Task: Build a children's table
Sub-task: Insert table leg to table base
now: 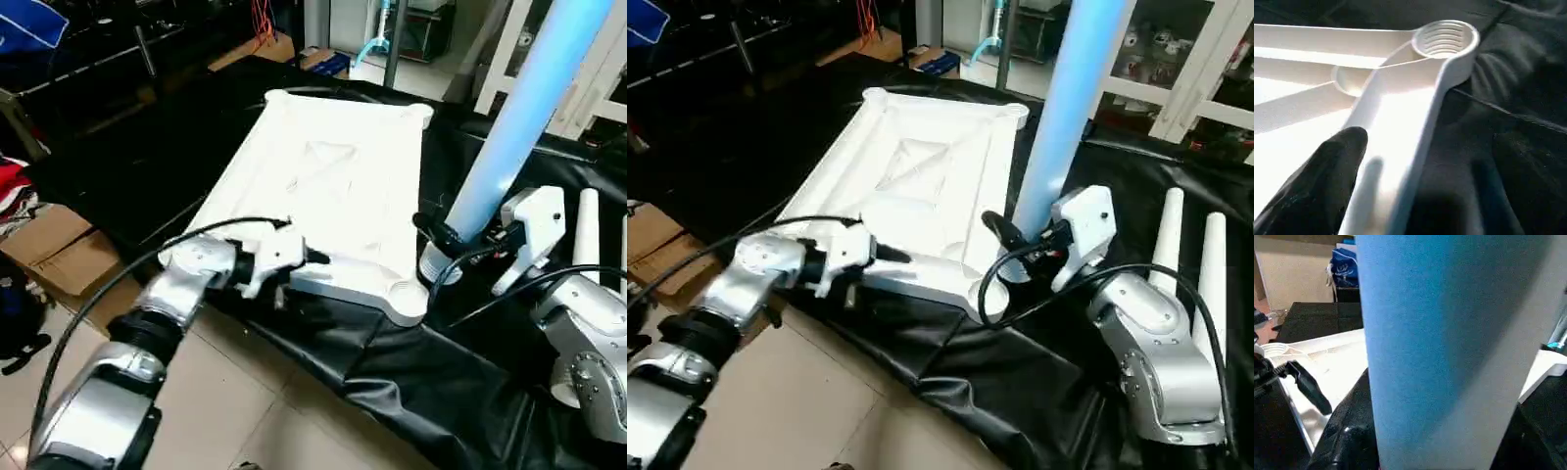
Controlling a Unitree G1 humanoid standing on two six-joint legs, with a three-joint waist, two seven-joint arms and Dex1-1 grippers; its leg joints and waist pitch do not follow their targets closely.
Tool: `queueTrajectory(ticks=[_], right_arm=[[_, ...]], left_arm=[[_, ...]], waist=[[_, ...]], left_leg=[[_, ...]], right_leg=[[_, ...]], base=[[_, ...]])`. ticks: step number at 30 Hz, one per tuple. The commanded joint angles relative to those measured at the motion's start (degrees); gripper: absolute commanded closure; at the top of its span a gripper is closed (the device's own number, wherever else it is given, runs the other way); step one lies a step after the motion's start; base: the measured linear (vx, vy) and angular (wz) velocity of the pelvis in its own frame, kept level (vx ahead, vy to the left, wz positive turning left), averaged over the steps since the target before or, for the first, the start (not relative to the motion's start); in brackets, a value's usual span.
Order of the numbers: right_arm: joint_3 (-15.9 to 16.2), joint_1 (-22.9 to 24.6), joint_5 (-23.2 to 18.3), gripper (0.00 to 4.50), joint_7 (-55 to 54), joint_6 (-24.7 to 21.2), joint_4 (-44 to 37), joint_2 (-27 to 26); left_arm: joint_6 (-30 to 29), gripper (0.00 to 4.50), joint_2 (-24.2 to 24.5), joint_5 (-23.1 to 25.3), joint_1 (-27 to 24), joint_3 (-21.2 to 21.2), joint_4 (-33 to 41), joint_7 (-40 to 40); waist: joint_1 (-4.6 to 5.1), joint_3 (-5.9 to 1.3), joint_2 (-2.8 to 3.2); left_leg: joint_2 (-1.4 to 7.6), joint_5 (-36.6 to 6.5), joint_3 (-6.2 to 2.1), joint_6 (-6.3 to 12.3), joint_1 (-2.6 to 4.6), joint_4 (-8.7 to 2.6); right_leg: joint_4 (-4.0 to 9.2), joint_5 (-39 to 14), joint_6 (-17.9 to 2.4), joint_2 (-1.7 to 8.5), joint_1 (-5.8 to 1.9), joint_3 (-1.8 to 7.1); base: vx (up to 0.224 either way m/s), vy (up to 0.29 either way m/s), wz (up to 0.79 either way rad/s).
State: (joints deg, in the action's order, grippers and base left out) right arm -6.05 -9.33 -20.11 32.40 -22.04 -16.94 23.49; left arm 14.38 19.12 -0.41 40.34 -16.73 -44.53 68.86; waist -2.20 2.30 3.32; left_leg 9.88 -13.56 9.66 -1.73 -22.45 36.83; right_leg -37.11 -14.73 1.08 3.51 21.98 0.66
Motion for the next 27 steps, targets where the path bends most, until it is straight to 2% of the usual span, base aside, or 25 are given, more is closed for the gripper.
queueTrajectory(ticks=[1,2,3,4,5,9,10,11,13,14,15,17,19,20,21,22,23,24,25,26,27], right_arm=[[-0.02,-0.82,0.47,2.64,-0.22,1.31,1.00,-0.30],[0.22,-0.89,0.65,2.64,-0.20,1.56,1.27,-0.32],[0.58,-1.23,0.69,2.64,-0.11,1.21,0.97,-0.07],[0.58,-1.23,0.69,2.64,-0.11,1.21,0.97,-0.07],[0.73,-1.52,0.29,2.64,0.27,0.91,0.67,0.13],[1.25,-1.69,0.56,2.64,1.38,2.16,2.36,0.26],[1.73,-1.89,1.15,2.64,1.57,2.64,3.19,0.32],[2.31,-1.82,1.12,2.64,1.99,2.82,3.75,-0.02],[2.77,-2.00,1.03,2.64,1.90,2.52,3.66,-0.45],[2.77,-2.00,1.03,2.64,1.90,2.52,3.66,-0.45],[3.14,-1.88,1.34,2.64,1.76,2.81,3.87,-0.73],[3.81,-1.99,1.67,2.64,1.54,2.76,4.27,-1.27],[4.01,-1.88,1.63,2.64,1.51,2.51,3.93,-1.29],[4.08,-1.77,1.44,2.64,1.48,2.30,3.49,-1.17],[4.16,-1.65,1.11,2.64,1.47,2.19,2.97,-0.89],[4.08,-1.61,0.97,2.64,1.59,2.17,2.77,-0.70],[4.04,-1.58,1.01,2.64,1.66,2.27,2.80,-0.60],[3.95,-1.49,1.10,2.64,1.82,2.50,2.85,-0.35],[3.80,-1.21,1.34,2.64,2.18,2.93,2.82,0.11],[3.49,-1.10,1.39,2.64,2.49,3.15,2.90,0.34],[3.37,-1.07,1.39,2.64,2.52,3.19,2.91,0.38]], left_arm=[[1.60,0.05,-0.36,1.12,-0.58,0.18,-0.74,-2.07],[1.89,0.05,-0.59,1.17,-0.65,0.23,-1.18,-2.33],[1.61,0.05,-1.15,0.96,-0.99,0.34,-1.03,-2.53],[1.61,0.05,-1.15,0.96,-0.99,0.34,-1.03,-2.53],[1.27,0.05,-1.48,1.09,-0.99,0.22,-1.25,-2.58],[2.30,0.05,-2.35,2.55,0.27,-0.38,-4.64,-4.26],[2.33,0.05,-2.84,2.72,0.87,-0.52,-6.18,-4.56],[2.14,0.05,-3.54,2.95,1.32,-0.84,-7.94,-4.70],[2.38,0.05,-3.89,3.39,1.73,-1.09,-9.04,-5.06],[2.38,0.05,-3.89,3.39,1.73,-1.09,-9.04,-5.06],[2.69,0.05,-4.17,3.94,1.86,-1.22,-9.97,-5.90],[2.05,0.22,-4.84,4.33,2.21,-0.92,-11.99,-7.41],[1.64,0.40,-5.14,3.95,2.14,-0.58,-12.21,-7.40],[1.62,0.43,-5.43,3.71,2.16,-0.24,-12.46,-7.29],[2.03,0.52,-5.79,3.55,2.38,0.19,-13.08,-7.09],[2.21,0.52,-5.94,3.40,2.51,0.34,-13.35,-6.80],[2.41,0.77,-5.99,3.45,2.61,0.30,-13.59,-6.81],[2.88,0.82,-6.10,3.58,2.84,0.20,-14.15,-6.84],[3.85,0.83,-6.28,4.06,3.32,-0.09,-15.26,-7.07],[4.68,0.87,-6.59,4.58,4.07,-0.24,-16.57,-7.61],[4.91,0.98,-6.72,4.65,4.33,-0.21,-16.91,-7.77]], waist=[[-0.06,-5.06,-1.13],[-0.02,-5.01,-1.24],[-0.10,-5.07,-0.97],[-0.03,-5.05,-1.10],[-0.15,-5.15,-0.77],[-0.09,-5.12,-1.18],[-0.08,-5.11,-1.45],[-0.08,-5.09,-1.35],[-0.18,-5.15,-1.79],[-0.22,-5.18,-1.68],[-0.18,-5.20,-2.16],[-0.21,-5.24,-1.45],[-0.21,-5.22,-1.48],[-0.21,-5.19,-1.29],[-0.27,-5.22,-0.86],[-0.31,-5.22,-0.96],[-0.36,-5.23,-1.16],[-0.41,-5.22,-0.76],[-0.31,-5.17,-0.98],[-0.40,-5.16,-0.54],[-0.30,-5.20,-0.71]], left_leg=[[2.29,13.72,-0.83,9.79,1.31,-2.51],[2.25,13.57,-0.79,9.68,1.28,-2.54],[2.26,13.63,-0.87,9.51,1.31,-2.53],[2.26,13.72,-0.84,9.44,1.29,-2.54],[2.26,14.34,-0.97,9.40,1.31,-2.44],[2.19,13.41,-0.89,9.12,1.27,-2.51],[2.14,12.90,-0.80,9.09,1.25,-2.49],[2.15,12.71,-0.80,9.06,1.28,-2.54],[2.18,13.20,-0.80,9.49,1.17,-2.52],[2.19,13.52,-0.84,9.66,1.16,-2.48],[2.17,13.99,-0.80,9.95,1.17,-2.45],[2.19,14.74,-0.91,10.27,1.29,-2.33],[2.37,14.82,-0.94,10.27,1.44,-2.37],[2.39,14.70,-0.90,10.17,1.51,-2.35],[2.40,14.81,-0.97,10.08,1.47,-2.29],[2.42,14.77,-0.94,10.01,1.51,-2.29],[2.38,14.43,-0.91,9.81,1.45,-2.32],[2.38,14.31,-0.99,9.69,1.43,-2.32],[2.34,13.54,-0.92,9.43,1.42,-2.34],[2.26,12.75,-0.97,9.07,1.36,-2.34],[2.31,12.58,-0.97,8.97,1.41,-2.38]], right_leg=[[0.93,30.32,-16.17,3.19,-3.56,0.82],[1.03,30.37,-16.13,3.17,-3.57,0.83],[0.94,30.51,-16.23,3.22,-3.58,0.81],[0.99,30.65,-16.22,3.16,-3.59,0.80],[0.79,31.61,-16.20,3.20,-3.64,0.79],[0.94,31.69,-16.05,3.20,-3.75,0.82],[1.01,31.32,-16.18,3.19,-3.74,0.84],[1.02,31.08,-16.32,3.19,-3.71,0.83],[0.88,31.69,-16.65,3.24,-3.86,0.87],[0.84,31.99,-16.58,3.27,-3.84,0.86],[0.84,32.62,-16.29,3.16,-3.88,0.85],[0.67,32.86,-16.09,3.22,-3.58,0.74],[0.83,32.42,-16.40,3.32,-3.49,0.74],[0.89,32.18,-16.66,3.30,-3.45,0.76],[0.75,32.35,-16.77,3.38,-3.48,0.79],[0.82,32.62,-16.88,3.37,-3.49,0.82],[0.85,32.77,-16.95,3.38,-3.59,0.85],[0.80,32.68,-16.95,3.41,-3.57,0.84],[0.99,32.33,-16.93,3.37,-3.63,0.87],[1.03,31.85,-16.95,3.45,-3.69,0.89],[1.10,31.89,-16.89,3.41,-3.73,0.88]], base=[[0.000,0.000,0.00],[0.000,0.000,0.00],[0.000,0.000,0.00],[0.000,0.000,0.00],[0.000,0.000,0.00],[0.000,0.000,0.00],[0.000,0.000,0.00],[0.000,0.000,0.00],[0.000,0.000,0.00],[0.000,0.000,0.00],[0.000,0.000,0.00],[0.000,0.000,0.00],[0.000,0.000,0.00],[0.000,0.000,0.00],[0.000,0.000,0.00],[0.000,0.000,0.00],[0.000,0.000,0.00],[0.000,0.000,0.00],[0.000,0.000,0.00],[0.000,0.000,0.00],[0.000,0.000,0.00]])
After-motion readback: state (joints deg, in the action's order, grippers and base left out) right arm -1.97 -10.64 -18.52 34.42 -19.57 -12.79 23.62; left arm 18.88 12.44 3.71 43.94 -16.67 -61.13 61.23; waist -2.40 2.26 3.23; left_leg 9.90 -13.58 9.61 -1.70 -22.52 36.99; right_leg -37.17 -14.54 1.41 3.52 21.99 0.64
